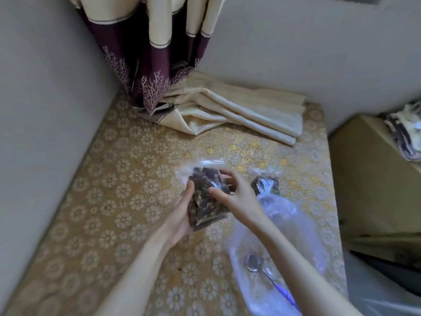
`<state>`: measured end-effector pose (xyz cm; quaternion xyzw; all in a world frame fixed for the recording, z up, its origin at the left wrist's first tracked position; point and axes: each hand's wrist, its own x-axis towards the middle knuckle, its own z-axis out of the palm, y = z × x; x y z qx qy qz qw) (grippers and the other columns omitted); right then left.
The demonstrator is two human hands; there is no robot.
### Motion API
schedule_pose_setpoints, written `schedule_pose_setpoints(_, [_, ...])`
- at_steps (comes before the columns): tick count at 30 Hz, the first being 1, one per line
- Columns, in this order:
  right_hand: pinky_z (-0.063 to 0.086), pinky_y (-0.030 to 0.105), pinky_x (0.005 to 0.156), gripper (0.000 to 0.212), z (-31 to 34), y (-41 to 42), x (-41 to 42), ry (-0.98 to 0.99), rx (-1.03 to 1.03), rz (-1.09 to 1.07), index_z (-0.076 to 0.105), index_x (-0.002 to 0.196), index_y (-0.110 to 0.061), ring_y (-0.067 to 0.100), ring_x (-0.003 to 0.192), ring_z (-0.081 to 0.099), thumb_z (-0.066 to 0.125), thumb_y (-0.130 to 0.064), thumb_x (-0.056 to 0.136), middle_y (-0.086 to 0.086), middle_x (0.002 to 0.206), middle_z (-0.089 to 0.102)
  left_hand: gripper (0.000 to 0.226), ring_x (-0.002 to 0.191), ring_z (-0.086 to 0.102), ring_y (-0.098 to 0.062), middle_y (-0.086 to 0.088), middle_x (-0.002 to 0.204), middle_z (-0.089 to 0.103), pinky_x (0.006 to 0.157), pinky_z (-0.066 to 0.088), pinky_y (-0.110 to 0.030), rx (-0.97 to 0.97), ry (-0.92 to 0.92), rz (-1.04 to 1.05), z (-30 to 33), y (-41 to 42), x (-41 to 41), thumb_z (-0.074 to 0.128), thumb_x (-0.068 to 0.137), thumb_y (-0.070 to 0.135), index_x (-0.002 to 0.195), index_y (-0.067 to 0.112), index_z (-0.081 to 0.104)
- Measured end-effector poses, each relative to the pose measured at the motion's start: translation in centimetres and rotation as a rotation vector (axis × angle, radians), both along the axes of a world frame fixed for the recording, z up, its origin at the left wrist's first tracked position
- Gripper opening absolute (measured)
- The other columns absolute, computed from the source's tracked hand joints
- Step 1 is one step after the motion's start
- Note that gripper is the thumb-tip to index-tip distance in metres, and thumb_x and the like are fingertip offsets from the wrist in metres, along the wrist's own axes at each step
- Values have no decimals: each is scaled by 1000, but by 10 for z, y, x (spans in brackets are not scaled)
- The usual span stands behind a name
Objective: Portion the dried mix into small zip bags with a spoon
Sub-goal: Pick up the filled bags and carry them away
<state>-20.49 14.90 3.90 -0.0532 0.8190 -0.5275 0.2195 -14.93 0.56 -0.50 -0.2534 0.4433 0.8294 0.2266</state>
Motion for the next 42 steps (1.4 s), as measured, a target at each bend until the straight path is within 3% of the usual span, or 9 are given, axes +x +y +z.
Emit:
schedule_pose_setpoints(4, [47, 22, 92, 33, 11, 2, 14, -51, -15, 56, 60, 124, -18, 4, 103, 60, 58, -14, 91, -2, 114, 66, 70, 93, 67, -36, -16, 108, 68, 68, 56, -38, 1, -23, 23, 9, 4, 8, 79, 67, 35, 124, 10, 46])
schedule_pose_setpoints(10, [53, 21, 79, 22, 10, 40, -7, -178, -82, -105, 65, 106, -10, 16, 88, 64, 47, -4, 96, 12, 100, 68, 70, 91, 68, -27, -13, 107, 67, 65, 56, -35, -73, -147, 108, 1, 6, 27, 76, 60, 24, 122, 9, 47])
schedule_pose_setpoints(13, [44, 12, 66, 17, -3, 67, -31, 39, 191, -223, 70, 94, -9, 18, 80, 63, 54, -6, 92, 7, 86, 70, 68, 96, 64, -30, -17, 113, 63, 65, 56, -36, -64, -167, 145, -3, 3, 31, 73, 62, 22, 123, 8, 47])
schedule_pose_setpoints(18, [46, 36, 75, 32, -47, 97, -74, 2, 666, -192, 65, 99, -2, 33, 95, 61, 60, -33, 89, 16, 96, 67, 60, 86, 64, -25, -15, 108, 64, 57, 54, -32, -85, -156, 189, -8, -3, 23, 69, 65, 26, 119, 11, 49])
schedule_pose_setpoints(22, [25, 30, 48, 48, -75, 98, -87, -163, 798, -74, 39, 55, -16, 20, 54, 43, 62, -45, 85, 4, 57, 44, 57, 88, 65, -25, -13, 108, 64, 61, 54, -33, -125, -124, 172, -7, -16, 15, 69, 62, 27, 114, 14, 51])
schedule_pose_setpoints(29, [49, 42, 79, 20, -89, 101, -96, -362, 478, -246, 58, 71, -12, 30, 85, 62, 77, -20, 76, 14, 87, 66, 62, 94, 62, -30, -17, 113, 62, 68, 55, -38, -143, -141, 146, -7, -29, 10, 68, 64, 27, 120, 12, 48])
schedule_pose_setpoints(35, [43, 34, 66, 21, -75, 90, -100, -250, 481, -256, 58, 65, -11, 24, 70, 56, 74, -16, 78, 9, 71, 61, 56, 91, 66, -28, -13, 108, 67, 66, 57, -37, -190, -98, 94, 6, -35, 1, 70, 63, 27, 116, 19, 53])
schedule_pose_setpoints(38, [50, 43, 84, 17, -46, 81, -97, -121, 322, -349, 65, 93, -5, 27, 91, 61, 70, -16, 81, 12, 95, 67, 55, 86, 69, -25, -10, 103, 70, 59, 56, -32, -207, -53, 80, 20, -38, -4, 70, 64, 27, 116, 19, 54])
schedule_pose_setpoints(42, [50, 25, 71, 19, 14, 84, -75, -52, 39, -424, 60, 100, -7, 17, 90, 60, 67, -15, 85, 8, 101, 64, 55, 77, 71, -22, -8, 94, 72, 54, 55, -28, -216, 24, 57, 51, -35, -10, 69, 66, 25, 118, 18, 52])
